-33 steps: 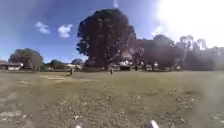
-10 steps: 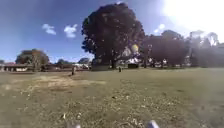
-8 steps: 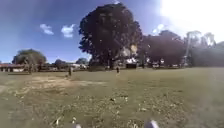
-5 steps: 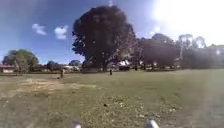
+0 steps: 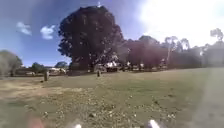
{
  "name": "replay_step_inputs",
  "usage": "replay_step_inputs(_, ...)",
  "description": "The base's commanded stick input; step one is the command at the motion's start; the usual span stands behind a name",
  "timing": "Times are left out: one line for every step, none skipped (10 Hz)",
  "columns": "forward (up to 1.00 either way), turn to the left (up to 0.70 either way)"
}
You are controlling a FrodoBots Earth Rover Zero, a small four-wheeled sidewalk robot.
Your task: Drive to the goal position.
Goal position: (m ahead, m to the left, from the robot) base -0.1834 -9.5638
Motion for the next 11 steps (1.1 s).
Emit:
replay_step_inputs(0.7,-0.34)
replay_step_inputs(0.7,-0.34)
replay_step_inputs(0.7,-0.34)
replay_step_inputs(0.7,-0.33)
replay_step_inputs(0.7,-0.34)
replay_step_inputs(0.7,-0.34)
replay_step_inputs(0.7,-0.34)
replay_step_inputs(0.7,-0.34)
replay_step_inputs(0.7,-0.34)
replay_step_inputs(0.7,-0.34)
replay_step_inputs(0.7,-0.34)
